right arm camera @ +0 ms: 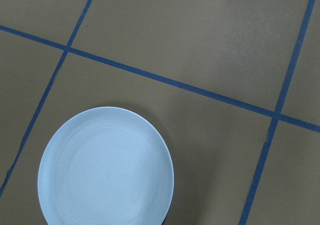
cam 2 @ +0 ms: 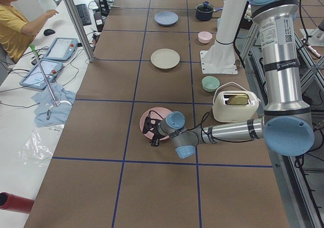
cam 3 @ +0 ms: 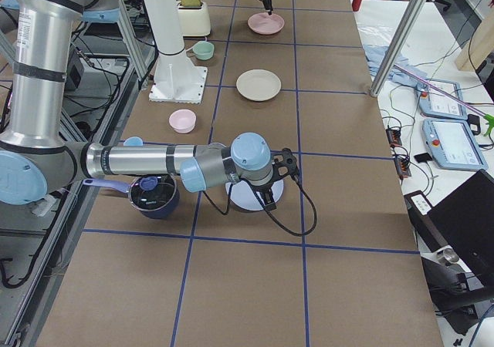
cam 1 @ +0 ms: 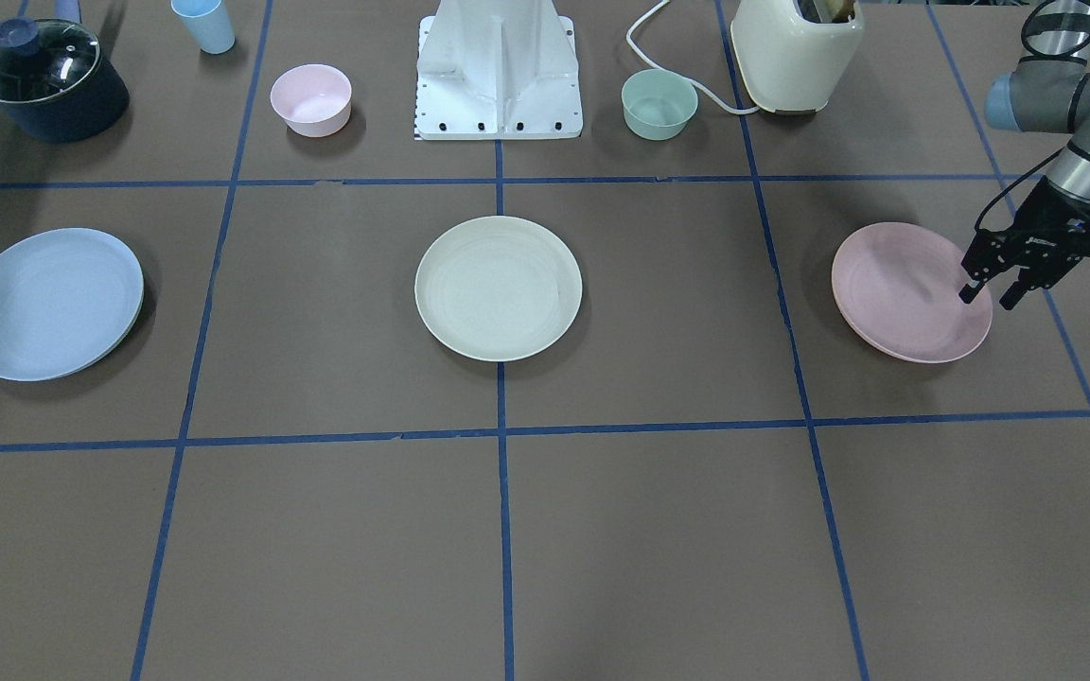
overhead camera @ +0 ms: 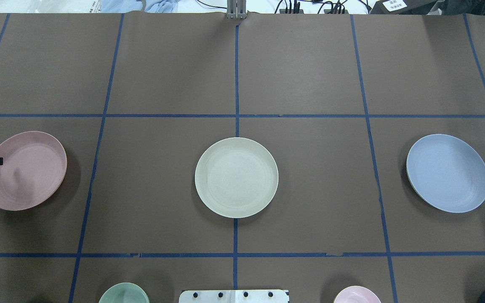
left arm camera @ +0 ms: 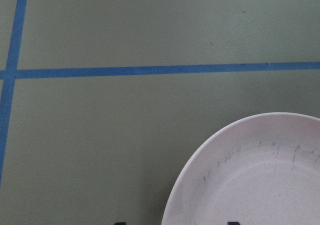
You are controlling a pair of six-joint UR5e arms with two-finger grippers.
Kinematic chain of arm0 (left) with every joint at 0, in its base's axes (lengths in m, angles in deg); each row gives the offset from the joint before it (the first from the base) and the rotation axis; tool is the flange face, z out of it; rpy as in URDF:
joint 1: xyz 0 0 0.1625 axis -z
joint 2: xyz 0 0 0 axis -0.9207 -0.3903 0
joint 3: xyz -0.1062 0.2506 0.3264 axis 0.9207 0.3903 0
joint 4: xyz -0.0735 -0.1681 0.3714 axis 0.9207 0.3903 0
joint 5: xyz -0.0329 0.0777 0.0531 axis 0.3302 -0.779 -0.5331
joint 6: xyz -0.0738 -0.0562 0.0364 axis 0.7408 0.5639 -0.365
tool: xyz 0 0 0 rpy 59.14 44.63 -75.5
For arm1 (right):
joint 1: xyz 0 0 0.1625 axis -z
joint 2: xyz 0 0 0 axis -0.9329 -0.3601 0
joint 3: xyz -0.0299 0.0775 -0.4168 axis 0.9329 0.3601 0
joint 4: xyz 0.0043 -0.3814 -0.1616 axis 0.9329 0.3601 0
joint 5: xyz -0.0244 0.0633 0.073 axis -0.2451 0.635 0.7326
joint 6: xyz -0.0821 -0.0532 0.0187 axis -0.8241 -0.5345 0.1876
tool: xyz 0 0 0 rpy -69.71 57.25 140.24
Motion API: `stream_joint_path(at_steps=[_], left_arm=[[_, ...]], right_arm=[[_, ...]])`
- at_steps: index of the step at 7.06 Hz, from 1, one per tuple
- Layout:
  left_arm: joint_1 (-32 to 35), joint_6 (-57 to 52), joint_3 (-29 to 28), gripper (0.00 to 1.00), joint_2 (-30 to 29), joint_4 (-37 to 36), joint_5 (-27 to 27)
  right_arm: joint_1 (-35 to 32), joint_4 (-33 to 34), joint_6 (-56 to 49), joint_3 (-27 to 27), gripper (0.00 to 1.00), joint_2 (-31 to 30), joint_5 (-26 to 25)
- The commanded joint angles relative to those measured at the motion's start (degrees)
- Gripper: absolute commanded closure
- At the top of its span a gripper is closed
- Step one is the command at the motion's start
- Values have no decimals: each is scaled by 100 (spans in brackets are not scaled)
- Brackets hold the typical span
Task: Stack three plates with pink and blue
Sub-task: 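Grasp the rim of the pink plate with the left gripper and lift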
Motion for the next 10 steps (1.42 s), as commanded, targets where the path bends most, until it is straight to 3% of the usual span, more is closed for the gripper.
stream_joint_path(at_steps=[1,2,4,6,9,10], left_arm=[[-101,-24,-9,82,65,48,-30],[-101,-50,0,100,109,171,-91],[-75,-51,218,100,109,189,-31],[4,-42,910,100,118,-116,625],[-47,594,3263,100,-293,-3265,506],[-344,1148,3374,100,-826,-3726,375]], right_arm=[[-1,0,-5,0,0,-1,-1],[-1,-9,-5,0,0,-1,-1],[-1,0,-14,0,0,-9,8],[-1,-9,-14,0,0,-27,8],[-1,-18,-31,-9,0,-62,17],[-1,-18,-23,-9,0,-62,17]])
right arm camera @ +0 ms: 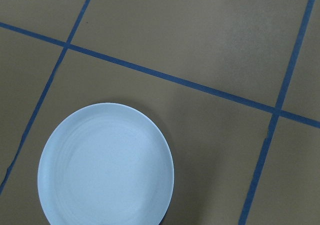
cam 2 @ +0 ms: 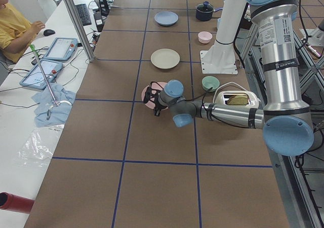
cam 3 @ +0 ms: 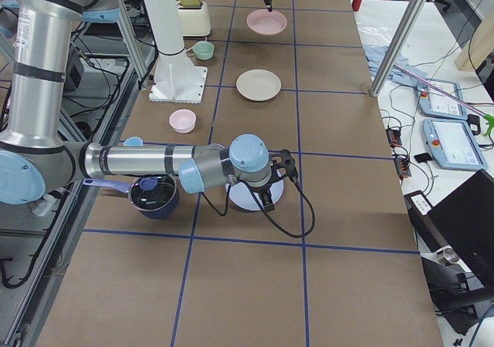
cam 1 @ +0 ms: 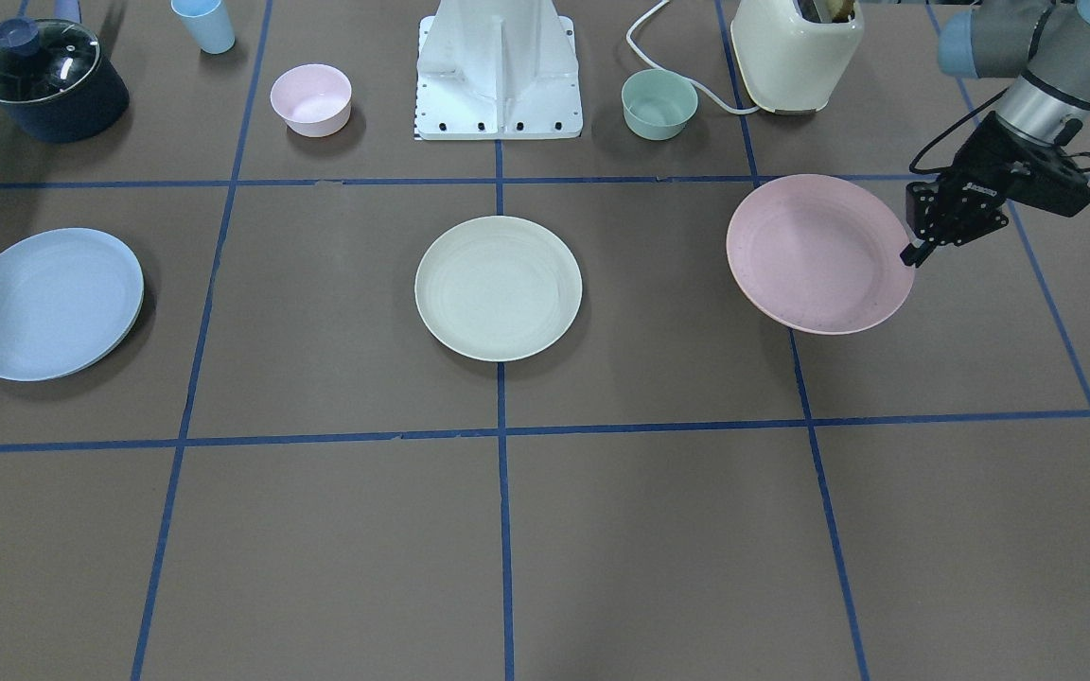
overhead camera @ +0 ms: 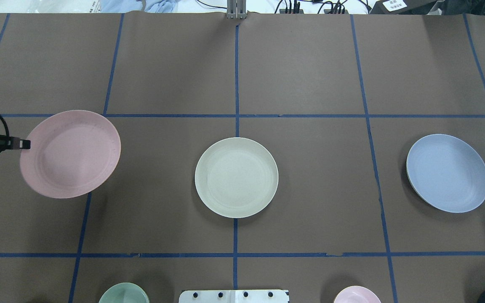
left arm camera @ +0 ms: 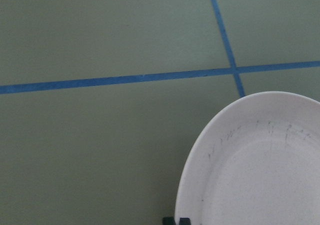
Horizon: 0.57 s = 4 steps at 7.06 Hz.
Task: Stack three plates with pink and blue
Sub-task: 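Carry the pink plate over the cream plate and lower it on top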
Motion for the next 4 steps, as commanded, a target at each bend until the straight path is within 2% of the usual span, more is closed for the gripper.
stream_joint_path(at_steps=[1,2,4], left_arm=[[-850,1138,399,100,-1136,-1330,-580],[-1326,1596,347,100,-2012,-2240,-941],[-2171,2493,-326,100,-3045,-2504,-1461]], right_arm=[[0,-3,11,-4,0,-6,1],[0,-3,11,-4,0,-6,1],[0,-3,20,-13,0,-24,10]])
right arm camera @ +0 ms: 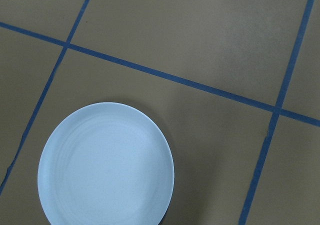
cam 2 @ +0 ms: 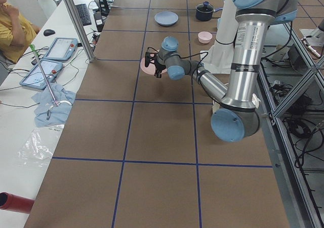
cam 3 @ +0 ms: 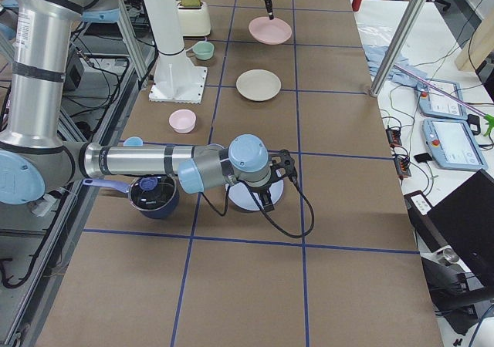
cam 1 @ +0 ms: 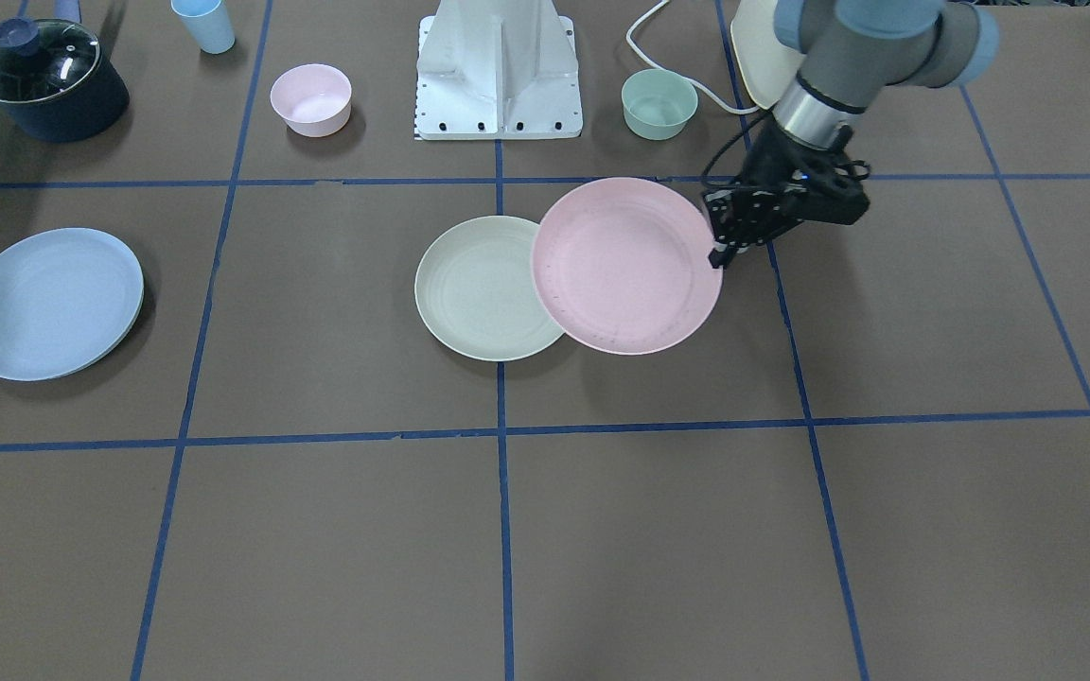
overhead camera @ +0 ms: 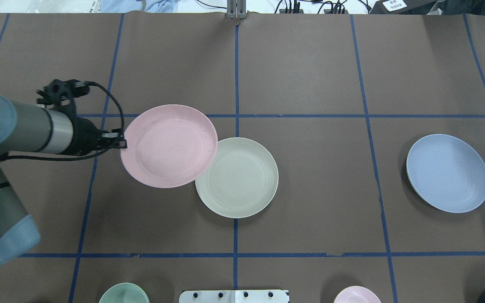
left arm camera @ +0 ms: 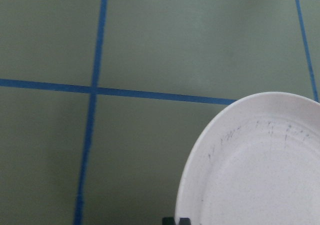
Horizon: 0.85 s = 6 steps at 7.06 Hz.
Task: Stack three plates with pink and blue
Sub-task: 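Carry the pink plate over the cream plate and lower it on top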
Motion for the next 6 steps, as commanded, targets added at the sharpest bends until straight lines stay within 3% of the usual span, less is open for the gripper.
stream_joint_path(at_steps=[1,4,5,6], left_arm=[[-557,578,-634,100,-931,-202,-447],[-1075,579,-671,100,-960,-193,-676],[-1085,587,-784,71,-1056,-184,-686],[-1085,544,-864,1,-1066,-175,-677]], right_arm=[[0,-4,12,-6,0,-9,7],[0,-4,12,-15,0,-9,7],[9,-4,12,-15,0,-9,7],[9,-4,12,-15,0,-9,7]])
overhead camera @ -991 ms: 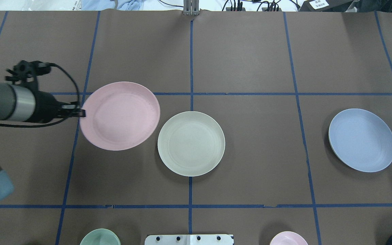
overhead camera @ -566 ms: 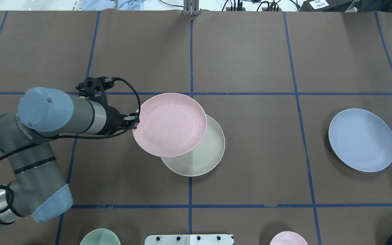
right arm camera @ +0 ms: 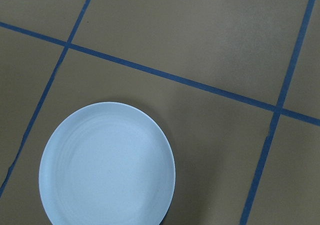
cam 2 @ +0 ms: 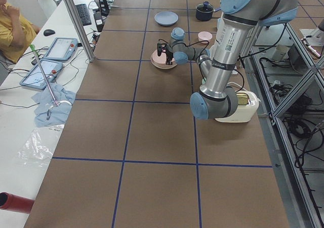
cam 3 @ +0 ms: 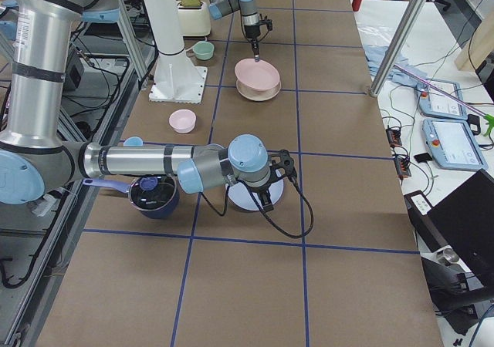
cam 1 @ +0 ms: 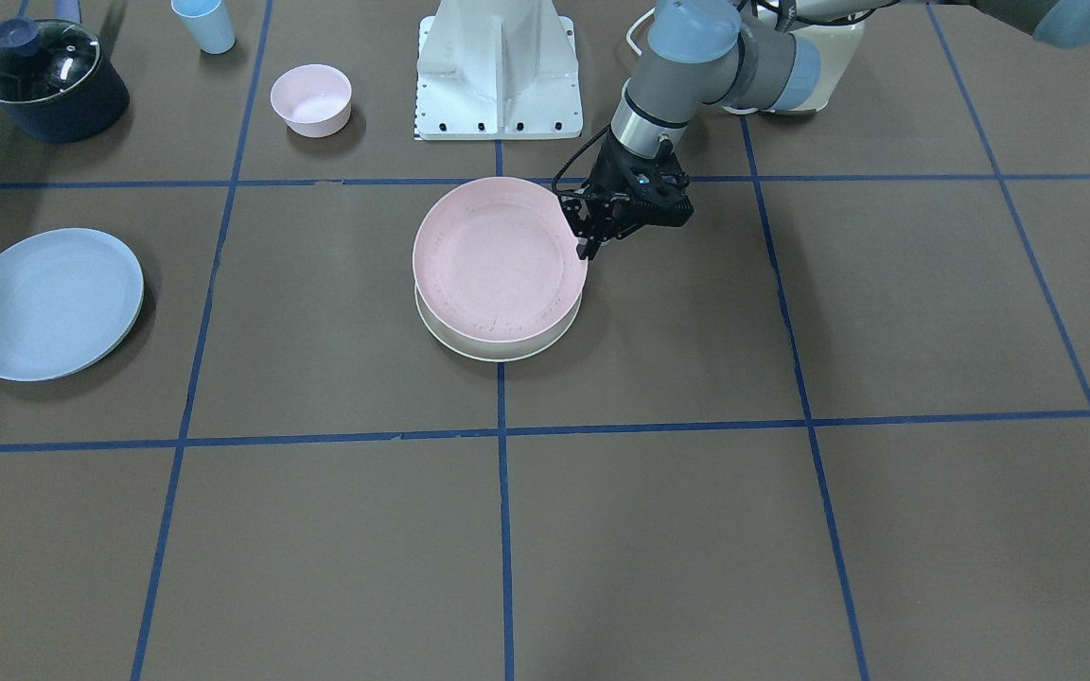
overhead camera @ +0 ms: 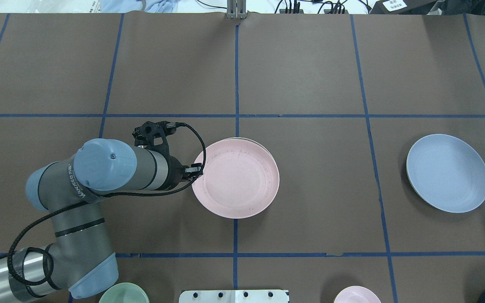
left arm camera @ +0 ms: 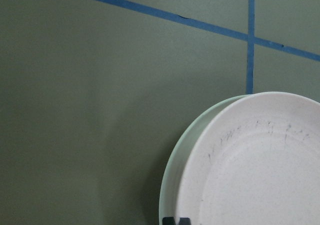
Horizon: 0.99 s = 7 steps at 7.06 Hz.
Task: Stack three plates with pink and blue
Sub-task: 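Open the left gripper and withdraw it while the right gripper reaches the blue plate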
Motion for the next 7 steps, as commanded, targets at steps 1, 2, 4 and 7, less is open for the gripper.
stream_joint_path(at_steps=[1,2,4,7], left_arm=[[95,-170,11,0,-21,-16,24],[479,-1033,195,0,40,-59,242],[1410,-2816,966,0,1167,-60,1067],[3315,-5777,1182,0,2411,-51,2052]], right_arm=[[4,9,1,0,0,0,-35],[21,9,53,-9,0,0,-192],[728,-801,1459,-9,0,-131,-1076],[2276,-3963,3848,847,0,-650,-2167]])
